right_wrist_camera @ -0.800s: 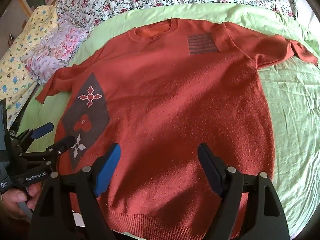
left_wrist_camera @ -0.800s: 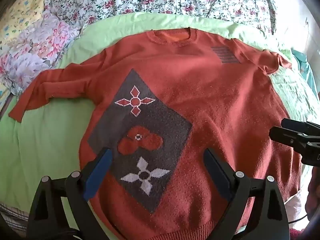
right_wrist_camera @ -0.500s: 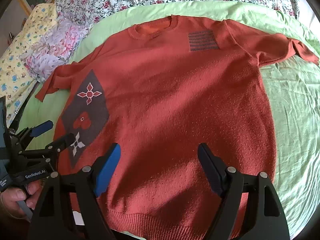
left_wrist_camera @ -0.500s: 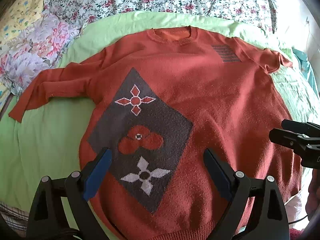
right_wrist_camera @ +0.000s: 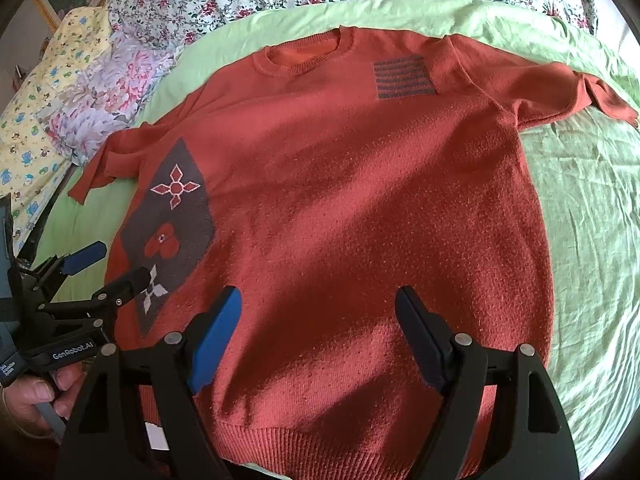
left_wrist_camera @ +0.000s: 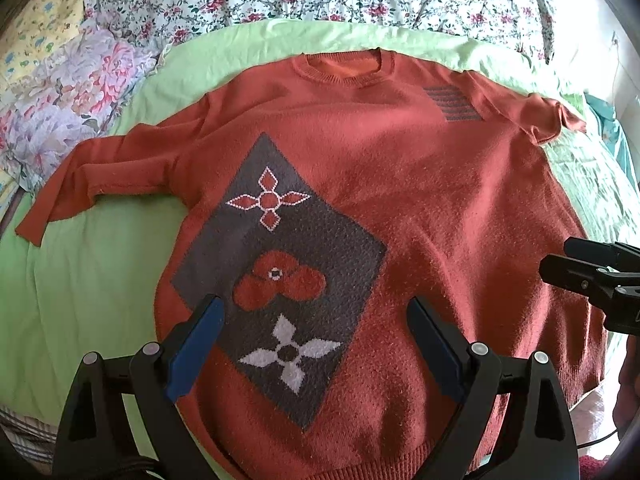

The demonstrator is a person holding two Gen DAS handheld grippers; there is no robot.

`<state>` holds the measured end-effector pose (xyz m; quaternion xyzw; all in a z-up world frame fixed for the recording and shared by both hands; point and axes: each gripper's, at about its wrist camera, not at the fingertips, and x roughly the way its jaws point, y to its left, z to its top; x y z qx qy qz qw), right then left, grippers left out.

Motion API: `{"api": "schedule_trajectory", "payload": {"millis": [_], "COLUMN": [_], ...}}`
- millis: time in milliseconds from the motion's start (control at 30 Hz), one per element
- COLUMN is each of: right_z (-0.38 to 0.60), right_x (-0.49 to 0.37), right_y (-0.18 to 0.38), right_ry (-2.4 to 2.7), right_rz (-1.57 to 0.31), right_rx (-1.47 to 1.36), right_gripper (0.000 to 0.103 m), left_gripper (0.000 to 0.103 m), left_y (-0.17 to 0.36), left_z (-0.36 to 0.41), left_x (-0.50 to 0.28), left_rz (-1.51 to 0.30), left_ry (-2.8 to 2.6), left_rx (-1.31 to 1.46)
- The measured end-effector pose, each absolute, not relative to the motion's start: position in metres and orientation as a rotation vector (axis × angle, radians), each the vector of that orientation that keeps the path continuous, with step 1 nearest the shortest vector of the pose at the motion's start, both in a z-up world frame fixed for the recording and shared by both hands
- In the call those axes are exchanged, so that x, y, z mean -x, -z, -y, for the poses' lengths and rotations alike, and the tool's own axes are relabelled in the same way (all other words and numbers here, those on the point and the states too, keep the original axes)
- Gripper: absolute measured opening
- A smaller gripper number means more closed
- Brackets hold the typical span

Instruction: Fold small clothes

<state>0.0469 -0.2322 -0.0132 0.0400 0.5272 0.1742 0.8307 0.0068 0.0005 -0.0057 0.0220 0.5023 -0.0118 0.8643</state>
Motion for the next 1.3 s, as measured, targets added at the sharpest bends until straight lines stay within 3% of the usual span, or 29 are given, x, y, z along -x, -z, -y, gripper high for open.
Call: {"api": "schedule_trajectory", "payload": {"millis": [600,800,1300], "right_z": [0.231,0.236,0.275], "right_x": [-0.051,-0.057,-0.08], "right_y": [0.016,0.017,0.02], "right_ry": [-0.37,-0.418,-0.304], "right_rz": [-1.114,-1.21,-1.159], "right_rx": [-0.078,-0.195,-0.244], "right_gripper": [0.08,0.08,0.08], "left_gripper": [0.093,0.093,0.093], "left_y": [0.013,0.018,0.026], "left_z": [0.0,0.0,0.01], "left_x": [-0.014,-0.02,-0.045], "left_rz": [-1.067,-1.068,-1.106], "left_ry": [0.036,0.039,0.069], "left_rx": [-0.032,-0.032,-0.081]}}
